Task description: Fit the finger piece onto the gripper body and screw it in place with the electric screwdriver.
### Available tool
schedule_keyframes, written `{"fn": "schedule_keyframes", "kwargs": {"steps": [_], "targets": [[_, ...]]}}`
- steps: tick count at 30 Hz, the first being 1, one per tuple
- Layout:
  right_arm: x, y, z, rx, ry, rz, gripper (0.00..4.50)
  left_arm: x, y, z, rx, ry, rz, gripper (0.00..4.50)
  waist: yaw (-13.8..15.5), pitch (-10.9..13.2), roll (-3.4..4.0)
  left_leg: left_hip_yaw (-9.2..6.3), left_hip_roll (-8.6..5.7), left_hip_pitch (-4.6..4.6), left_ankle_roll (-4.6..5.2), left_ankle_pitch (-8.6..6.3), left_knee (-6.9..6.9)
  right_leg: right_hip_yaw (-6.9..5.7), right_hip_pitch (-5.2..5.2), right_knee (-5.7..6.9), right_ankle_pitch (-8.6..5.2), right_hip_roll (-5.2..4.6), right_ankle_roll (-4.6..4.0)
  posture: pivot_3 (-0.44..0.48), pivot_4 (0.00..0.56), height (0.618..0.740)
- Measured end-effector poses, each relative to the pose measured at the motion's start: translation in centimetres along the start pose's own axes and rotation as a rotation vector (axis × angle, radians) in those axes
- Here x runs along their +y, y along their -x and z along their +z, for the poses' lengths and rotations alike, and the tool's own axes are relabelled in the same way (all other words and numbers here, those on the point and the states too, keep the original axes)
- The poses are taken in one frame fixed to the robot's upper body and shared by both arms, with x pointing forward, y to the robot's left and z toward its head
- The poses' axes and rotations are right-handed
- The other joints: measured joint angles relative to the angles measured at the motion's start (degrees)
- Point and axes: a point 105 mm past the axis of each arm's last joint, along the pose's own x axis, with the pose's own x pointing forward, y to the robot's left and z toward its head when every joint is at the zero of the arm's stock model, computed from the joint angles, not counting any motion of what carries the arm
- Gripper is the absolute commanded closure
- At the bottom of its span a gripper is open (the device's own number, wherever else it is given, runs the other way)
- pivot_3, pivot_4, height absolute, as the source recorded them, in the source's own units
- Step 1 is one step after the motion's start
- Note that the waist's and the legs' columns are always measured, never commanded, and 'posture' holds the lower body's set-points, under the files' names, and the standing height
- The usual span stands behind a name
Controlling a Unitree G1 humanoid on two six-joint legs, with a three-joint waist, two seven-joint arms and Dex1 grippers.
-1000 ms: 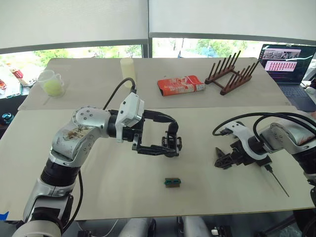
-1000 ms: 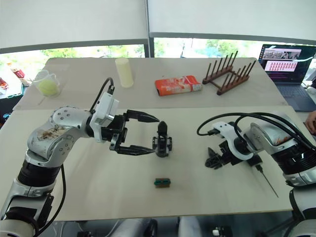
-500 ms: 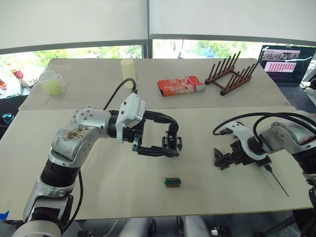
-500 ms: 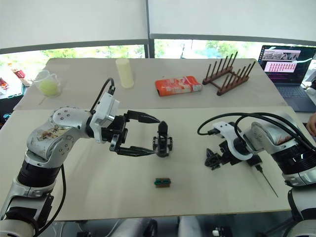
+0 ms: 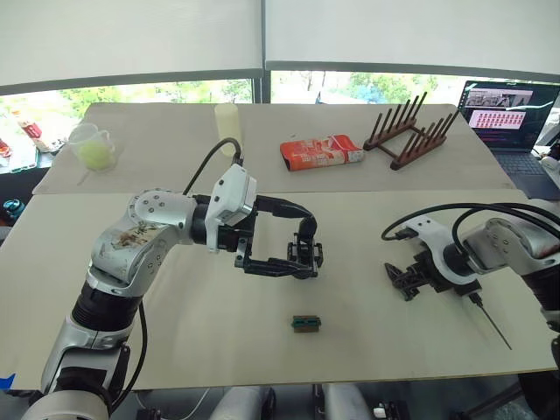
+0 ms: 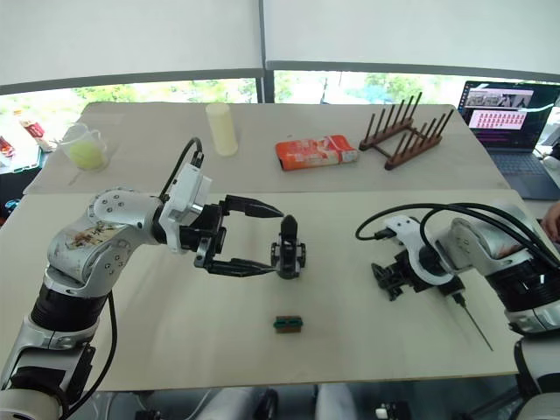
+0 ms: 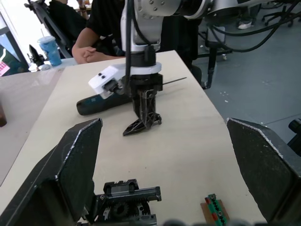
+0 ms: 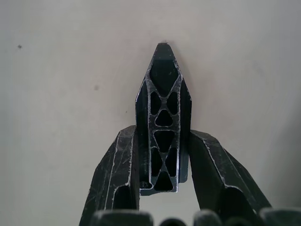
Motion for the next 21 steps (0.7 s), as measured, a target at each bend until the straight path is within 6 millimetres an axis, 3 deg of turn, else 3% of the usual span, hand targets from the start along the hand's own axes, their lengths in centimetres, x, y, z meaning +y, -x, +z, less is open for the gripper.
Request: {"fn": "schedule_keyframes", "kwargs": {"steps": [4, 12, 17, 21], "targets": [[-0.3, 1.5, 1.2, -0.141, 0.123, -0.005, 3.38, 0.3, 0.5, 0.1, -0.024, 0.041, 0.069, 0.0, -0.3, 0.0, 0.03, 0.0, 0.03, 0.02, 0.0, 0.0, -0.02, 0.0, -0.02, 0.04, 0.0, 0.04, 0.0, 0.0, 0.15, 0.74], [2.3, 6.5, 7.1, -0.56, 0.365, -0.046, 3.38, 2.8, 2.1, 1.6, -0.132, 0.221, 0.261, 0.0, 0.1, 0.1, 0.17, -0.07, 0.04, 0.01, -0.02, 0.01, -0.02, -0.01, -0.03, 0.05, 0.0, 0.13, 0.0, 0.0, 0.15, 0.74], [4.3, 6.7, 8.4, -0.73, 0.467, -0.104, 3.38, 4.5, 2.8, 2.8, -0.212, 0.324, 0.371, 0.0, 0.3, 0.1, 0.17, -0.02, 0.01, 0.06, -0.09, -0.03, 0.01, -0.02, 0.0, 0.08, 0.0, 0.4, 0.0, 0.0, 0.15, 0.74], [6.8, 7.4, 10.6, -0.948, 0.536, -0.123, 3.38, 5.4, 1.5, 3.1, -0.281, 0.424, 0.42, 0.0, 0.2, 0.1, 0.17, 0.02, 0.02, 0.09, -0.28, -0.06, 0.0, -0.02, -0.07, 0.16, 0.0, 0.51, 0.0, 0.0, 0.15, 0.74]]}}
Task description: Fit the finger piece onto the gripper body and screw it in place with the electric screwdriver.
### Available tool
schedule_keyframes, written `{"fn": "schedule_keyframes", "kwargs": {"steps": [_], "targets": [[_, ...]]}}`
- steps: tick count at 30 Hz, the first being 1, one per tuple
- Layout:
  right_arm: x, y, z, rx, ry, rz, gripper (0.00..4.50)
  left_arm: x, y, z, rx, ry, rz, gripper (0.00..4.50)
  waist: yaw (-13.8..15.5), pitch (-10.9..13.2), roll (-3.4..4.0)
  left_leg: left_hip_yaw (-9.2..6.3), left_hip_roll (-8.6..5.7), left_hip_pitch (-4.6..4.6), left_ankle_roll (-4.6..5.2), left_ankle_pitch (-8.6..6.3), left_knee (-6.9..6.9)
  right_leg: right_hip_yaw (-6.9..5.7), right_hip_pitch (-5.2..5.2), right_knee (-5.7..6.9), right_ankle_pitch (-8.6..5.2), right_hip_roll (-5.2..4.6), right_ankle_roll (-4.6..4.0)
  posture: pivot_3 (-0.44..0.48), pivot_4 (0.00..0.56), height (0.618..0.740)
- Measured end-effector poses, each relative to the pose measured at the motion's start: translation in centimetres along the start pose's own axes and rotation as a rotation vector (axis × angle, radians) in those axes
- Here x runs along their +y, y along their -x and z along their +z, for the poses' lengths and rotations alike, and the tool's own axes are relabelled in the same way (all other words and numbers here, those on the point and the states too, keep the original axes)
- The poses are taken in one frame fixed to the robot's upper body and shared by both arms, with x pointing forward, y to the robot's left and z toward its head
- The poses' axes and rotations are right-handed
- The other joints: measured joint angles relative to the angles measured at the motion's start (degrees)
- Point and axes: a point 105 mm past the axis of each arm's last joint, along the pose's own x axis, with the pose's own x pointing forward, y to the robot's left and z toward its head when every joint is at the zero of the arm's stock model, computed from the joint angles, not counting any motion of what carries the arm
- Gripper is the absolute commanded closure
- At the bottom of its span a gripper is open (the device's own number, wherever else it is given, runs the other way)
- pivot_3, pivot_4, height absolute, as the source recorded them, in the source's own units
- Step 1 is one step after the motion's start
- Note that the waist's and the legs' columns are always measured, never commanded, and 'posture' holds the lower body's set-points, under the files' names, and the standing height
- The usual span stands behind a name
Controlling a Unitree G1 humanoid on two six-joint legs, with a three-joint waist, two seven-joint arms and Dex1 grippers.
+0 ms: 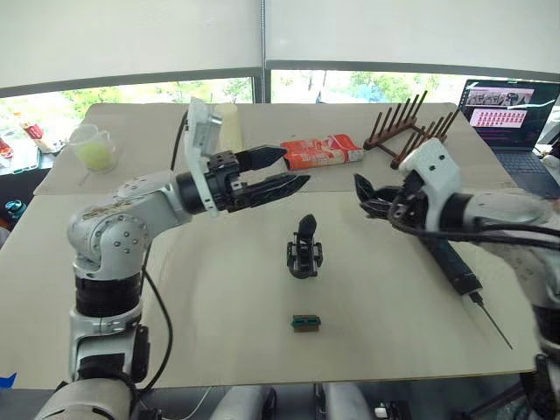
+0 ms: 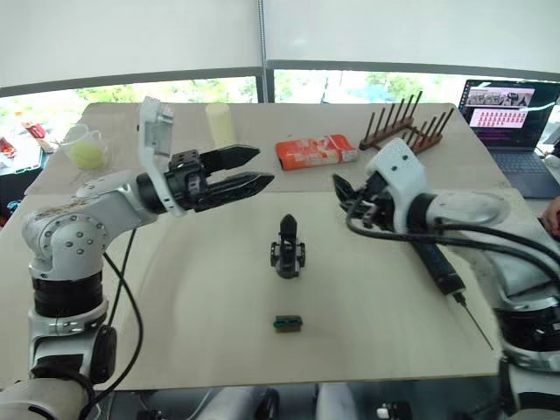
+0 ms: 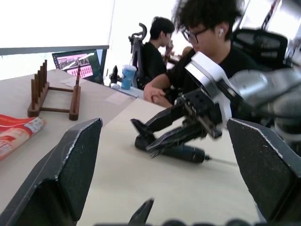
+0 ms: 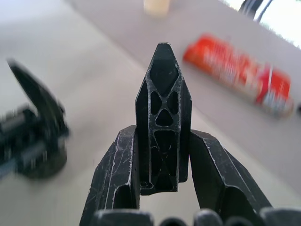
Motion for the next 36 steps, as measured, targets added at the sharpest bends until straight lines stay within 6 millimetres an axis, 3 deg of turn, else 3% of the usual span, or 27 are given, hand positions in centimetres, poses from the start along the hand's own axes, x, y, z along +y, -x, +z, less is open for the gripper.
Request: {"fn": "schedule_keyframes", "kwargs": {"steps": [9, 13, 25, 28, 33, 36], "targets": [[1.7, -1.4, 3.2, -0.246, 0.155, -0.018, 3.38, 0.8, -1.6, -0.2, -0.114, 0.151, 0.126, 0.0, -0.4, 0.0, 0.0, -0.02, 0.01, 0.38, -0.15, -0.01, -0.13, 0.06, 0.17, -0.02, 0.0, 0.18, 0.0, 0.0, 0.15, 0.74], [2.7, -2.0, 3.2, -0.267, 0.182, 0.022, 3.38, 1.0, -2.0, -0.7, -0.122, 0.178, 0.157, 1.27, -0.6, 0.0, 0.01, -0.03, 0.01, 0.53, -0.26, -0.06, -0.2, 0.16, 0.18, 0.0, 0.0, 0.27, 0.0, 0.0, 0.15, 0.74], [3.8, -3.0, 3.3, -0.301, 0.132, 0.056, 3.38, 1.1, -2.8, -1.9, -0.123, 0.192, 0.199, 1.29, -0.5, 0.0, 0.02, -0.03, 0.02, 0.58, -0.39, -0.14, -0.22, 0.18, 0.19, 0.0, 0.0, 0.3, -0.01, 0.0, 0.15, 0.74], [3.9, -3.0, 3.4, -0.304, 0.128, 0.057, 3.38, 1.0, -3.0, -2.1, -0.125, 0.207, 0.202, 2.17, -0.5, 0.0, 0.02, -0.03, 0.02, 0.58, -0.38, -0.13, -0.22, 0.18, 0.19, 0.0, 0.0, 0.3, -0.01, 0.0, 0.15, 0.74], [3.8, -3.0, 3.5, -0.307, 0.13, 0.054, 3.38, 1.3, -2.9, -1.9, -0.147, 0.209, 0.22, 4.47, -0.6, 0.0, 0.02, -0.03, 0.03, 0.59, -0.39, -0.14, -0.23, 0.2, 0.19, 0.0, 0.0, 0.31, -0.01, 0.0, 0.15, 0.74], [3.8, -3.0, 3.4, -0.303, 0.13, 0.053, 3.38, 1.4, -3.0, -2.0, -0.15, 0.214, 0.227, 4.5, -0.5, 0.0, 0.02, -0.03, 0.02, 0.59, -0.39, -0.14, -0.23, 0.2, 0.2, 0.0, 0.0, 0.31, -0.01, 0.0, 0.15, 0.74]]}}
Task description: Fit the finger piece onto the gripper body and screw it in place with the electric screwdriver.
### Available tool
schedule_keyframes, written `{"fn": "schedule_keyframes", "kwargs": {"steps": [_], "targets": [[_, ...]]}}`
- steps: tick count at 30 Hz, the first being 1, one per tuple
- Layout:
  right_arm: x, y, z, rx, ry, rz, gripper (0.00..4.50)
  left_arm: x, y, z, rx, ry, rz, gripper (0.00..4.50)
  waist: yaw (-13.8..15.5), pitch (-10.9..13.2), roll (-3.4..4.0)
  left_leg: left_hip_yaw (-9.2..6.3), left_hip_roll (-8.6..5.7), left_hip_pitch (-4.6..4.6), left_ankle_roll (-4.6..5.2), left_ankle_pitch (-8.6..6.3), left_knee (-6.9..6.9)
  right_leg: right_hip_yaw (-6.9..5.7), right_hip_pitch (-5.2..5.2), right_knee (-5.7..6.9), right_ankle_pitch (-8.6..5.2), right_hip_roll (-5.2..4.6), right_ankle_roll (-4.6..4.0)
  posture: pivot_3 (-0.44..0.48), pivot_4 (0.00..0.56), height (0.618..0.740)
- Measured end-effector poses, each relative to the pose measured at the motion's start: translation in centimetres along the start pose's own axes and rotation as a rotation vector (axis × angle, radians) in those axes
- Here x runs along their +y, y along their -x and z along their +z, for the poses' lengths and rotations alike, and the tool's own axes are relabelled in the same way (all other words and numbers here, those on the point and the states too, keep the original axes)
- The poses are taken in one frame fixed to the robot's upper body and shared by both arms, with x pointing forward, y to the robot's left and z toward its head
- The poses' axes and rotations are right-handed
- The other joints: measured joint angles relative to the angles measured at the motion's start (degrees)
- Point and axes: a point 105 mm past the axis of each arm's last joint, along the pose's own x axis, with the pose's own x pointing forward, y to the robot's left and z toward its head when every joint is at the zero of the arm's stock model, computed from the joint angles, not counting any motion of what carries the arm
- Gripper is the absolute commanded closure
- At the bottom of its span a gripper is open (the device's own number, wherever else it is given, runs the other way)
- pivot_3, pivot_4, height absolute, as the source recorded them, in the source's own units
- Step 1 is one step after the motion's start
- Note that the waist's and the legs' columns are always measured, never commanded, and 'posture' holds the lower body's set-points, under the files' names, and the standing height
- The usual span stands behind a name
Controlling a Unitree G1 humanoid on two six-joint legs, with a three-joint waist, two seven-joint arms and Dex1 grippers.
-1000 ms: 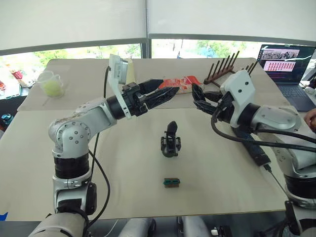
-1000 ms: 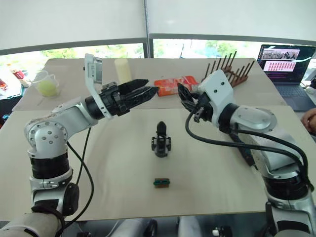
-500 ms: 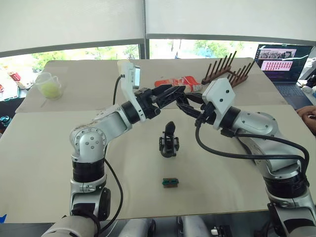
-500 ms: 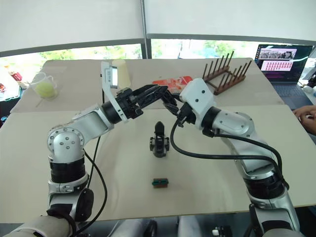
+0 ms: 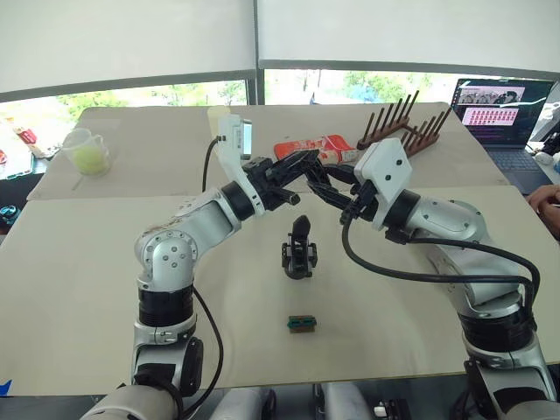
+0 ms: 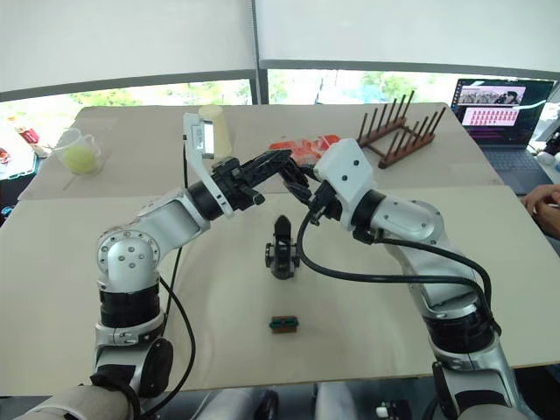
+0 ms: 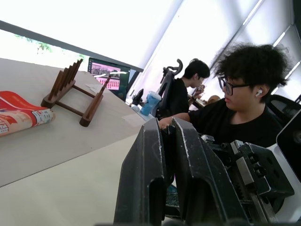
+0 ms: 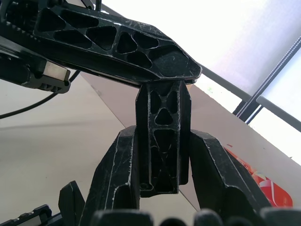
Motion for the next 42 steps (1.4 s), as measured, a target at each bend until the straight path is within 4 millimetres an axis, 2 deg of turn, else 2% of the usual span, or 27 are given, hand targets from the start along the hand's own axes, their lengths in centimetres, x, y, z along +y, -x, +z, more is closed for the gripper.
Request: {"fn": "schedule_keyframes", "kwargs": {"steps": [5, 6, 9, 12, 13, 15, 17, 23, 36, 37, 40, 42], "targets": [[0.0, 0.0, -0.1, 0.009, -0.005, 0.0, 3.38, 0.0, 0.0, -0.1, 0.003, 0.007, 0.002, 4.5, 0.0, 0.0, 0.0, 0.0, 0.0, 0.0, 0.0, 0.0, -0.01, 0.01, -0.01, 0.0, 0.0, 0.01, 0.0, 0.0, 0.15, 0.74], [0.0, 0.1, 0.0, 0.01, -0.006, -0.001, 3.38, 0.0, 0.0, -0.1, 0.003, 0.01, 0.0, 3.6, 0.0, 0.0, 0.0, 0.0, 0.0, 0.0, 0.0, 0.0, -0.01, 0.01, -0.01, 0.0, 0.0, 0.01, 0.0, 0.0, 0.15, 0.74], [0.0, 0.0, -0.2, 0.025, -0.017, -0.002, 3.38, -0.3, 0.0, 0.1, -0.014, 0.033, -0.025, 2.25, 0.0, 0.0, 0.0, 0.0, 0.0, 0.0, 0.0, 0.0, -0.01, 0.01, -0.01, 0.0, 0.0, 0.0, 0.0, 0.0, 0.15, 0.74], [-0.1, 0.0, -0.3, 0.036, -0.03, -0.006, 3.38, -0.5, -0.1, 0.2, -0.026, 0.05, -0.036, 0.72, 0.0, 0.0, 0.0, 0.0, 0.0, 0.0, 0.0, 0.0, -0.01, 0.01, -0.01, 0.0, 0.0, 0.0, 0.0, 0.0, 0.15, 0.74], [-0.1, 0.0, -0.2, 0.039, -0.032, -0.007, 3.38, -0.6, -0.1, 0.2, -0.026, 0.053, -0.038, 0.71, 0.0, 0.0, 0.0, 0.0, 0.0, 0.0, 0.0, 0.0, -0.01, 0.02, -0.01, 0.0, 0.0, 0.0, 0.0, 0.0, 0.15, 0.74], [-0.2, -0.1, 0.0, 0.037, -0.03, -0.008, 3.38, -0.6, -0.1, 0.2, -0.027, 0.055, -0.04, 0.86, 0.0, 0.0, 0.0, 0.0, 0.0, 0.0, 0.0, 0.0, -0.01, 0.02, -0.02, 0.0, 0.0, 0.0, 0.0, 0.0, 0.15, 0.74], [-0.3, -0.1, 0.2, 0.034, -0.028, -0.012, 3.38, -0.6, -0.1, 0.2, -0.027, 0.055, -0.038, 1.65, 0.0, 0.0, 0.0, 0.0, 0.0, 0.0, 0.01, 0.0, -0.01, 0.02, -0.01, 0.0, 0.0, 0.0, 0.0, 0.0, 0.15, 0.74], [-0.3, -0.1, 0.6, 0.027, -0.024, -0.011, 3.38, 0.1, 0.0, 0.3, -0.033, 0.066, -0.005, 4.5, 0.0, 0.0, 0.0, 0.0, 0.01, 0.0, 0.01, 0.0, -0.02, 0.03, -0.03, 0.01, 0.0, 0.01, 0.0, 0.0, 0.15, 0.74], [-0.3, 0.1, 0.3, 0.04, -0.007, -0.011, 3.38, 0.3, -0.2, 0.1, -0.022, 0.079, -0.013, 4.5, 0.0, 0.0, 0.0, 0.0, 0.0, -0.01, 0.01, 0.0, -0.02, 0.03, -0.02, 0.0, 0.0, 0.0, 0.0, 0.0, 0.15, 0.74], [-0.3, 0.2, 0.4, 0.038, 0.001, -0.006, 2.34, 0.2, -0.2, 0.2, -0.012, 0.064, -0.024, 4.5, 0.0, 0.0, 0.0, 0.0, 0.0, -0.01, 0.0, 0.0, -0.02, 0.03, -0.02, 0.01, 0.0, 0.0, 0.0, 0.0, 0.15, 0.74], [0.4, 0.8, 0.7, 0.031, 0.028, 0.058, 1.33, 0.0, -0.1, 0.6, 0.035, -0.007, -0.083, 4.5, 0.0, 0.0, 0.0, 0.0, 0.01, -0.01, 0.0, 0.0, -0.03, 0.02, -0.03, 0.0, 0.0, 0.02, 0.0, 0.0, 0.15, 0.74], [0.7, 1.5, 1.3, 0.015, -0.045, 0.119, 0.62, -0.4, -0.1, 0.9, 0.089, -0.073, -0.145, 4.5, -0.1, 0.0, 0.0, -0.01, 0.0, -0.02, 0.0, 0.0, -0.02, 0.02, -0.02, -0.01, 0.0, 0.01, 0.0, 0.0, 0.15, 0.74]]}}
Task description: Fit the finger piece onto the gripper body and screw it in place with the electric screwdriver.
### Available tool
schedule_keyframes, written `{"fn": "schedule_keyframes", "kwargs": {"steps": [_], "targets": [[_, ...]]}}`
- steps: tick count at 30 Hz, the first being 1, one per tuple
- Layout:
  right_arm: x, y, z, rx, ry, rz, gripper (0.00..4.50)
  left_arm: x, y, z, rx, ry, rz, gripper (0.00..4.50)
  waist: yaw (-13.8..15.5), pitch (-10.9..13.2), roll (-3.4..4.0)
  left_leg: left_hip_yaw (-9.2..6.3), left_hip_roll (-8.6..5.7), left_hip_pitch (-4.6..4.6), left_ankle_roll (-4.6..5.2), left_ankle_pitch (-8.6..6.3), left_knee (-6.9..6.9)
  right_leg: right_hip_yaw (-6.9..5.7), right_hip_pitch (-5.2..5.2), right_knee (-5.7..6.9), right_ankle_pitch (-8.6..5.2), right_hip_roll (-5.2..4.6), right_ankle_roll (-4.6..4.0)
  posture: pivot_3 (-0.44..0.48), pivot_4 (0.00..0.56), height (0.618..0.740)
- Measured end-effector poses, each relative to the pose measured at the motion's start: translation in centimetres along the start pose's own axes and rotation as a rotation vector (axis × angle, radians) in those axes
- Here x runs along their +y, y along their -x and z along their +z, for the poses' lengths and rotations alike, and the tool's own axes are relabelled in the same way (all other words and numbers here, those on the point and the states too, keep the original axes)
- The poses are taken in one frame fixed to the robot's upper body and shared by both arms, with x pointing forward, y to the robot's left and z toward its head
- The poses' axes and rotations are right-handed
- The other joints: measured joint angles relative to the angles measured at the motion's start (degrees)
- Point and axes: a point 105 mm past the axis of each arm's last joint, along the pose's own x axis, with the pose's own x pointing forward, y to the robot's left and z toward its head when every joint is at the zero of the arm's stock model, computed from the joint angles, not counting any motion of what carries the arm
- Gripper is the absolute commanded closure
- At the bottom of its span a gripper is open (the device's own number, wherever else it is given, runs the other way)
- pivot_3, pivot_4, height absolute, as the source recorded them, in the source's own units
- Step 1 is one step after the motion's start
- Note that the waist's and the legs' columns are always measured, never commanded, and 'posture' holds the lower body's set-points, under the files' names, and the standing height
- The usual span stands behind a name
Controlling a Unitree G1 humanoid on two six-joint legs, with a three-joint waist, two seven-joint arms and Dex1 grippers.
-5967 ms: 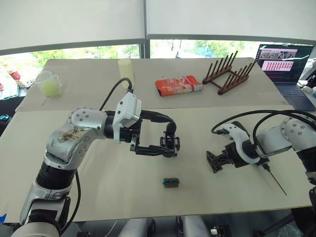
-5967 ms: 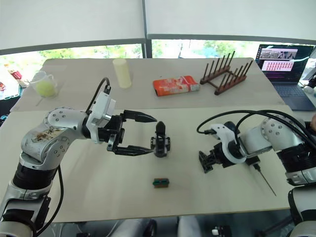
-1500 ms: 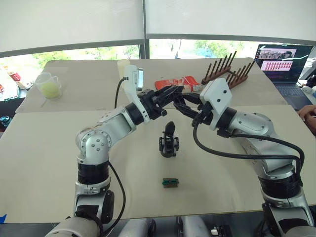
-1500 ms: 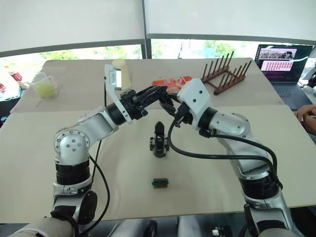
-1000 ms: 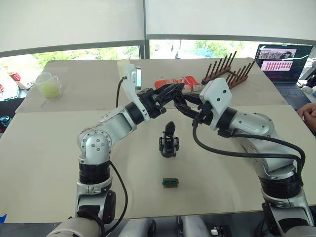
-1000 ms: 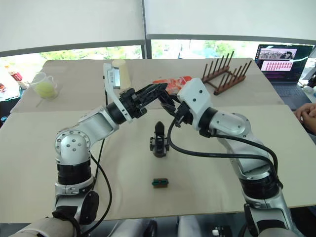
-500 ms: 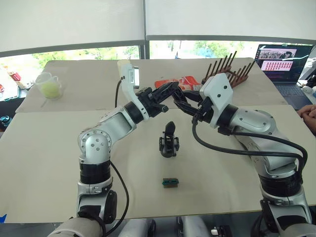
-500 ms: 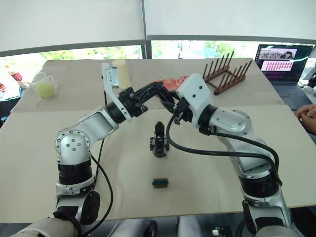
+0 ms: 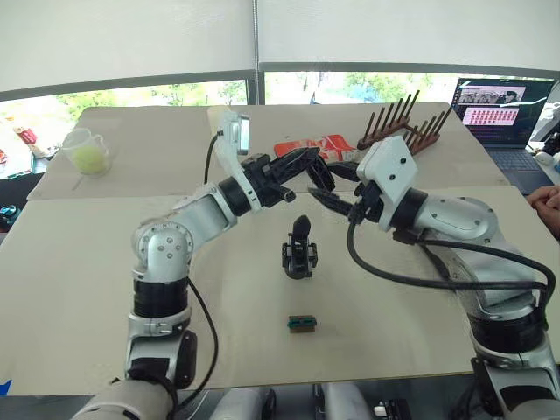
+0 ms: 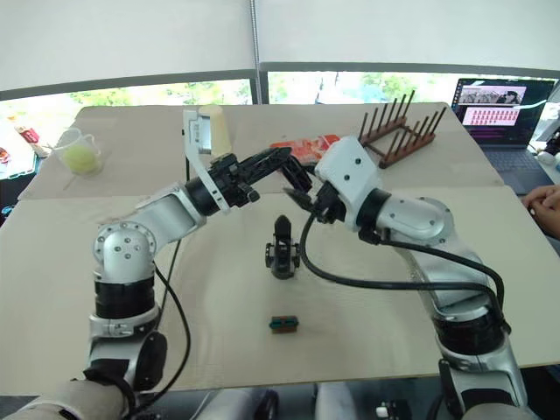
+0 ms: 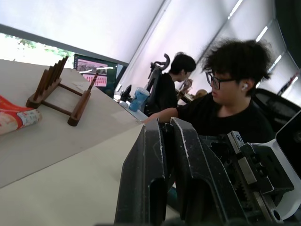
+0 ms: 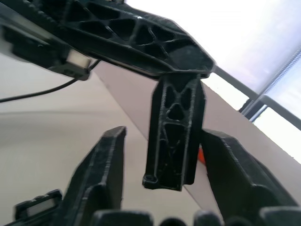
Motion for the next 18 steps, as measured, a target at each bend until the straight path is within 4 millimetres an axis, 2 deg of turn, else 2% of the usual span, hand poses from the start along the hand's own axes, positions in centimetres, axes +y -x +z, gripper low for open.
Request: {"fn": "schedule_keyframes", "kwargs": {"steps": [1, 5, 7, 10, 14, 18], "targets": [[0.1, 0.2, 0.3, -0.007, -0.026, 0.019, 0.31, -0.2, 0.0, 0.2, 0.012, -0.015, -0.021, 4.5, 0.0, 0.0, 0.0, -0.01, 0.0, 0.01, 0.0, 0.0, -0.01, 0.0, 0.0, -0.02, 0.0, 0.0, 0.0, 0.0, 0.15, 0.74], [0.2, 1.6, 2.3, -0.037, -0.23, 0.19, 0.31, -1.3, 0.8, 0.2, 0.155, -0.076, -0.193, 4.5, -0.2, 0.0, 0.02, -0.01, 0.01, -0.01, 0.03, 0.01, -0.07, 0.01, -0.03, -0.02, 0.0, -0.01, -0.03, 0.0, 0.15, 0.74], [0.1, 2.7, 2.9, -0.028, -0.366, 0.289, 0.31, -2.0, 1.8, 0.2, 0.248, -0.096, -0.296, 4.5, -0.3, 0.0, 0.03, -0.02, 0.01, 0.01, 0.05, 0.03, -0.18, 0.01, -0.04, -0.05, -0.01, -0.04, -0.08, 0.0, 0.15, 0.74], [0.6, 3.7, 2.5, 0.002, -0.549, 0.414, 0.31, -2.7, 2.8, 0.7, 0.317, -0.094, -0.397, 4.5, -0.3, 0.0, 0.03, -0.06, 0.02, -0.01, 0.34, 0.18, -0.28, 0.01, -0.06, -0.09, -0.02, -0.08, -0.11, 0.0, 0.15, 0.74], [1.7, 3.6, 2.7, 0.02, -0.629, 0.513, 0.31, -3.4, 3.0, 1.2, 0.364, -0.11, -0.472, 4.5, -0.3, 0.0, 0.04, -0.06, 0.02, -0.03, 0.34, 0.18, -0.28, 0.02, -0.09, -0.09, -0.02, -0.35, -0.11, 0.0, 0.15, 0.74], [2.8, 2.0, 2.5, 0.046, -0.638, 0.557, 1.43, -3.4, 2.9, 0.8, 0.39, -0.101, -0.498, 4.5, -0.4, 0.0, 0.03, -0.06, 0.03, -0.04, 0.34, 0.18, -0.28, 0.03, -0.12, -0.05, -0.02, -0.37, -0.11, 0.0, 0.15, 0.74]]}}
